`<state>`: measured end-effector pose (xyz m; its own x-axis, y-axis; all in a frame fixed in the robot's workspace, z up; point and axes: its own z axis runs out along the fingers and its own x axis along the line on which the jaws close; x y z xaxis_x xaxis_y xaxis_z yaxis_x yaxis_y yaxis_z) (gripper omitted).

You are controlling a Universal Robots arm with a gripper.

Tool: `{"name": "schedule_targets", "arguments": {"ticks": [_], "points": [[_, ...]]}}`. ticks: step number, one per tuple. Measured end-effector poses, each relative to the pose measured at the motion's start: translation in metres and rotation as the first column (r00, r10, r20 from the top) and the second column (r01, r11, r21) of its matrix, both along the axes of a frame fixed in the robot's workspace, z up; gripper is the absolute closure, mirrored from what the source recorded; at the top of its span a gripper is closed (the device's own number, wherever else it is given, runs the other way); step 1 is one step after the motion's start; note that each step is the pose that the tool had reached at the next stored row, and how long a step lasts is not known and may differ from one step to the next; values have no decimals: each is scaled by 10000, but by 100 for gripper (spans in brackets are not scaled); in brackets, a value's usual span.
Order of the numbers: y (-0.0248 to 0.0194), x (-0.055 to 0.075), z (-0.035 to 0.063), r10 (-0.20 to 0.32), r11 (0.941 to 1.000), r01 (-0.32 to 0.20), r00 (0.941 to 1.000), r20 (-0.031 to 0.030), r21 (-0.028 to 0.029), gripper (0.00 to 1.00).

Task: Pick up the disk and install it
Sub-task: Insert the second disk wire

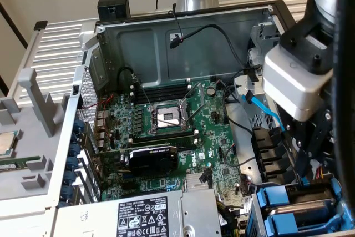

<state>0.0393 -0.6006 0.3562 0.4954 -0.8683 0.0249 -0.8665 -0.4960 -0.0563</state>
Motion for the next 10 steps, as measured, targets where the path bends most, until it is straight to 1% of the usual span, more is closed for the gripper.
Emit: {"name": "schedule_targets", "arguments": {"ticks": [2,5,8,10], "points": [[0,0,-1,350,9994,-350,9994,-2,1,89],[0,0,0,881,9961,-881,9961,-3,1,89],[0,1,0,1386,9903,-1386,9903,-4,0,89],[0,2,0,1732,9849,-1732,9849,-4,1,89]]}}
